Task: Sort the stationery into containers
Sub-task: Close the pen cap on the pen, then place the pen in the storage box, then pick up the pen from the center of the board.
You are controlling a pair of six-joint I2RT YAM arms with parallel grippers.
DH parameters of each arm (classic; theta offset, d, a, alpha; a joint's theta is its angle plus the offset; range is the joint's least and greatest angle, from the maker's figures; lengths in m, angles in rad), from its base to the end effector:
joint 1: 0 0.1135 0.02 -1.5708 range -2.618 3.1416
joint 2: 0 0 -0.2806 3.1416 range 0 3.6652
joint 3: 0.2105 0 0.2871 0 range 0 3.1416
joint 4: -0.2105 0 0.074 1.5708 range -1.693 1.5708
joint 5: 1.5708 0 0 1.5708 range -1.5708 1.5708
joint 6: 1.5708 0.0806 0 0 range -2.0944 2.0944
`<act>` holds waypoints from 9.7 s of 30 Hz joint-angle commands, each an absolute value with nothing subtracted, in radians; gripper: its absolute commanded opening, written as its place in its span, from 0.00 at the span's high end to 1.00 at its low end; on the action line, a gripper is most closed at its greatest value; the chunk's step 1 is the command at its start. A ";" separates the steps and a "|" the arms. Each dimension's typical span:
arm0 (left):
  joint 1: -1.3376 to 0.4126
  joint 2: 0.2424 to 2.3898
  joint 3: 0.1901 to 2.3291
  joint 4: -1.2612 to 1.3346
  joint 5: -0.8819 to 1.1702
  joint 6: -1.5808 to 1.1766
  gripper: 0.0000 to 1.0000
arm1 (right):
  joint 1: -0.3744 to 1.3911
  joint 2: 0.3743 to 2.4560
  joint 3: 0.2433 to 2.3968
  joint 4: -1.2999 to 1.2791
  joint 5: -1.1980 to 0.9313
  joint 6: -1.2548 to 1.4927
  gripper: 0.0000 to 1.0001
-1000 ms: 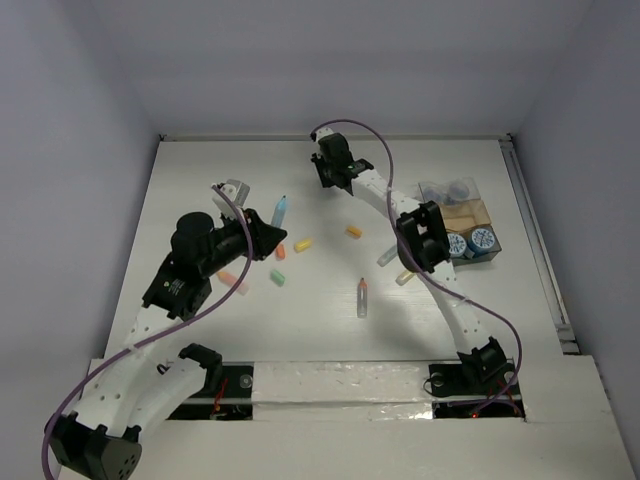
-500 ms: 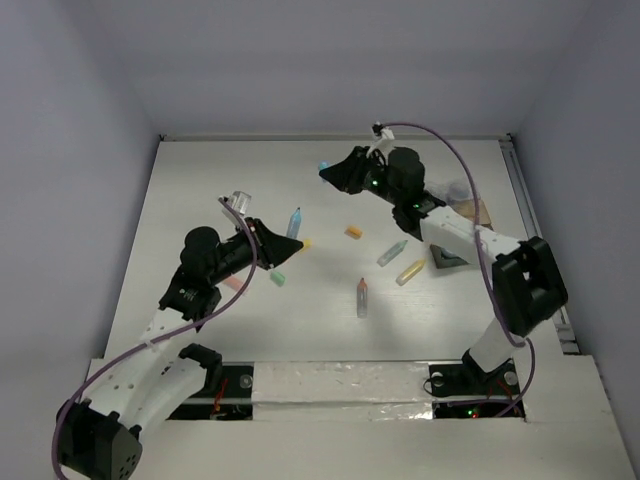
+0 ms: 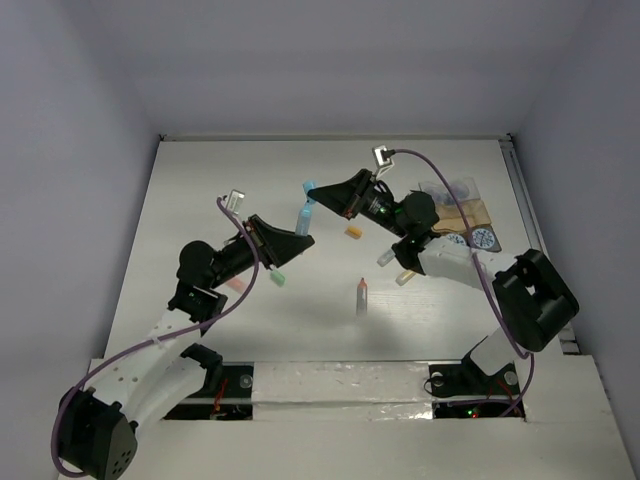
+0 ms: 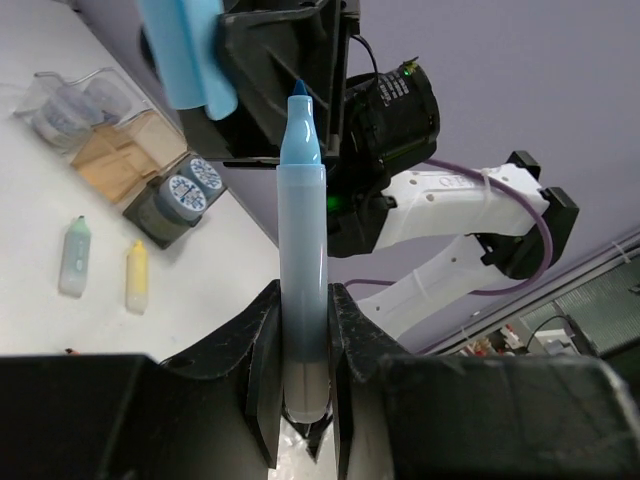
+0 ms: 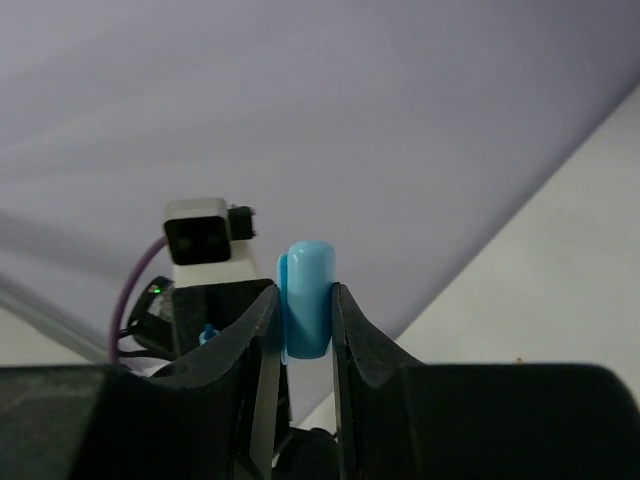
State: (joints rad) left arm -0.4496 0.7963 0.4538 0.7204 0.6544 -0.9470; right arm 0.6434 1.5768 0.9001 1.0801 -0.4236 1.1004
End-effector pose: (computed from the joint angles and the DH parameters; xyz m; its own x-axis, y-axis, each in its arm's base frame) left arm 0.1917 -0.1470 0.3272 -0.4993 -0.4741 -0.7252 0.7688 0.1436 -0.6232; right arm 0.3112 0.2747 0.3229 -0.6148 0.5547 -0.5607 -0.6649 0.0179 0.7467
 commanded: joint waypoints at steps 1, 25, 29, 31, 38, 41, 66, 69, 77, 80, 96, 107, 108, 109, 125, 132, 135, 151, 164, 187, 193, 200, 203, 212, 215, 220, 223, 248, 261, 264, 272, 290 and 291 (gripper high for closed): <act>-0.459 0.795 0.445 0.877 0.673 -1.011 1.00 | 0.661 1.528 0.891 1.262 -0.400 1.160 0.91; -0.468 0.815 0.449 0.850 0.683 -0.989 1.00 | 0.690 1.531 0.923 1.302 -0.408 1.147 0.88; -0.468 0.828 0.445 0.867 0.706 -0.999 1.00 | 0.690 1.532 0.933 1.293 -0.426 1.141 0.87; -0.468 0.827 0.442 0.867 0.709 -0.997 1.00 | 0.690 1.531 0.934 1.286 -0.423 1.137 0.87; -0.477 0.819 0.445 0.859 0.729 -0.989 1.00 | 0.690 1.551 0.948 1.285 -0.439 1.143 0.87; -0.477 0.819 0.448 0.856 0.736 -0.986 1.00 | 0.690 1.552 0.951 1.290 -0.439 1.147 0.86; -0.477 0.831 0.505 0.885 0.673 -0.919 1.00 | 0.699 1.555 0.900 1.333 -0.465 1.175 0.84; -0.477 0.822 0.500 0.885 0.661 -0.920 1.00 | 0.699 1.565 0.897 1.356 -0.469 1.186 0.84; -0.477 0.815 0.482 0.954 0.600 -0.914 1.00 | 0.721 1.592 0.894 1.410 -0.469 1.209 0.84; -0.477 0.828 0.489 0.995 0.595 -0.913 1.00 | 0.730 1.597 0.882 1.451 -0.463 1.221 0.83; -0.486 0.877 0.537 1.161 0.502 -0.887 1.00 | 0.808 1.621 0.795 1.651 -0.393 1.246 0.77; -0.495 0.927 0.571 1.134 0.509 -0.838 1.00 | 0.828 1.589 0.680 1.605 -0.376 1.188 0.77; -0.495 0.911 0.562 1.147 0.487 -0.838 1.00 | 0.828 1.580 0.670 1.603 -0.371 1.178 0.76; -0.495 0.902 0.554 1.158 0.476 -0.836 1.00 | 0.828 1.565 0.664 1.603 -0.368 1.171 0.76; -0.505 0.963 0.649 0.967 0.635 -0.802 1.00 | 0.828 1.565 0.776 1.306 -0.549 1.146 0.91; -0.505 0.988 0.719 0.885 0.653 -0.767 1.00 | 0.828 1.585 0.824 1.230 -0.614 1.147 0.92; -0.505 0.965 0.715 0.882 0.626 -0.758 1.00 | 0.828 1.588 0.793 1.299 -0.607 1.164 0.92; -0.505 0.813 0.683 0.799 0.577 -0.710 1.00 | 0.828 1.551 0.713 1.174 -0.621 1.086 1.00; -0.505 0.767 0.775 0.677 0.546 -0.652 1.00 | 0.828 1.483 0.523 1.092 -0.606 1.018 1.00; -0.460 0.897 0.986 0.592 0.580 -0.604 1.00 | 0.962 1.503 0.445 1.005 -0.540 0.979 1.00; -0.451 0.945 1.075 0.555 0.601 -0.598 1.00 | 1.022 1.523 0.459 0.950 -0.491 0.963 1.00; -0.410 0.965 1.131 0.521 0.630 -0.587 1.00 | 1.071 1.549 0.502 0.880 -0.463 0.930 1.00; -0.410 0.950 1.108 0.528 0.630 -0.592 1.00 | 1.071 1.528 0.485 0.907 -0.442 0.937 1.00; -0.410 0.850 0.899 0.414 0.721 -0.563 1.00 | 0.948 1.366 0.538 0.898 -0.318 0.948 1.00; -0.410 0.818 0.836 0.304 0.736 -0.520 0.82 | 0.829 1.315 0.593 0.846 -0.279 0.934 1.00; -0.410 0.758 0.792 0.129 0.773 -0.399 0.43 | 0.661 1.244 0.734 0.763 -0.226 0.882 1.00; -0.410 0.710 0.767 0.058 0.764 -0.353 0.30 | 0.565 1.229 0.791 0.669 -0.177 0.833 1.00; -0.451 0.534 0.660 -0.107 0.456 -0.296 0.01 | 0.006 1.218 0.750 0.216 0.360 0.618 1.00; -0.469 0.514 0.657 -0.107 0.443 -0.302 0.01 | -0.031 1.367 0.724 0.288 0.342 0.785 1.00; -0.469 0.514 0.655 -0.109 0.445 -0.302 0.01 | -0.031 1.382 0.710 0.296 0.342 0.802 0.97; -0.469 0.514 0.653 -0.104 0.443 -0.302 0.01 | -0.049 1.427 0.703 0.287 0.305 0.825 0.82; -0.469 0.506 0.664 -0.129 0.328 -0.308 0.01 | 0.119 1.235 0.816 0.091 -0.003 0.540 0.20; -0.469 0.505 0.664 -0.138 0.298 -0.310 0.01 | 0.165 1.226 0.830 0.031 -0.012 0.522 0.20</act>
State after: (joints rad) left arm -0.4648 0.5182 0.6605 -0.1413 0.3771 -0.3084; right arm 0.0441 1.2724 0.7616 0.1493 0.0902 0.6384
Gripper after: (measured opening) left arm 0.989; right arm 0.795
